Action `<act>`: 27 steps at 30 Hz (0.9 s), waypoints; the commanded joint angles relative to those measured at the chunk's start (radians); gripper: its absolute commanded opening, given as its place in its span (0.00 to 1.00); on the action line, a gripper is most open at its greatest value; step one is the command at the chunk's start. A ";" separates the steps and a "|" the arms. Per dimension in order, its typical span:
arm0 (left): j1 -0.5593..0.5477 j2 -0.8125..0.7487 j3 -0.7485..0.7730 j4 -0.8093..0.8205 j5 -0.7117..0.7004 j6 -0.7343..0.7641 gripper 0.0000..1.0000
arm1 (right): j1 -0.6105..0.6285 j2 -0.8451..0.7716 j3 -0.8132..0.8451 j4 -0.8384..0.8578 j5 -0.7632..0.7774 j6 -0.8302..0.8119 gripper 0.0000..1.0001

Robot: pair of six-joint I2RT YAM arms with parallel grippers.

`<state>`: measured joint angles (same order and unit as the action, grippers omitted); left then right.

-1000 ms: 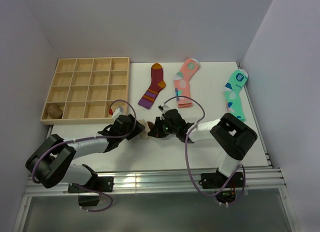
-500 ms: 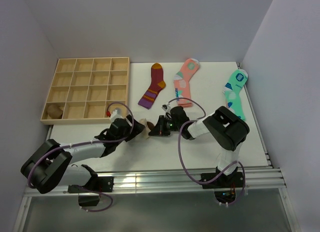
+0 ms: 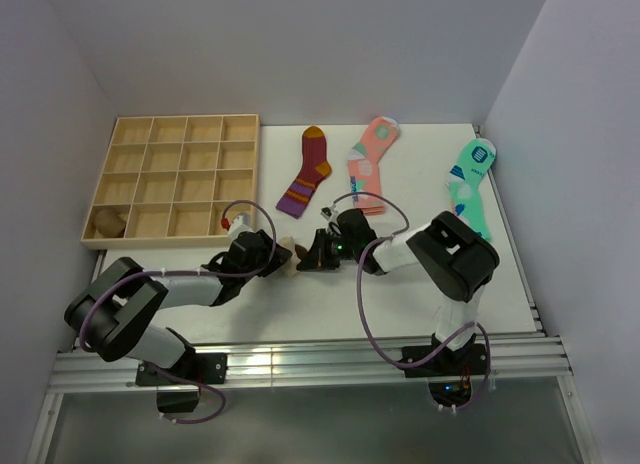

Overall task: Roll the socks
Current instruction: Roll the sock at the center of the board.

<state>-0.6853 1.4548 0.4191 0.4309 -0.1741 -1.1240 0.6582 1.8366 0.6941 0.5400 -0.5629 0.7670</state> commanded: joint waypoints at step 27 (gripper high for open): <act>-0.005 -0.005 0.047 -0.182 -0.002 0.006 0.15 | 0.311 -0.240 0.111 -0.250 0.643 -0.449 0.55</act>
<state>-0.6880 1.4570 0.4606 0.3519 -0.1764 -1.1419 0.9550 1.5715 0.7601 0.2493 0.0395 0.3691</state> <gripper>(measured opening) 0.319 0.549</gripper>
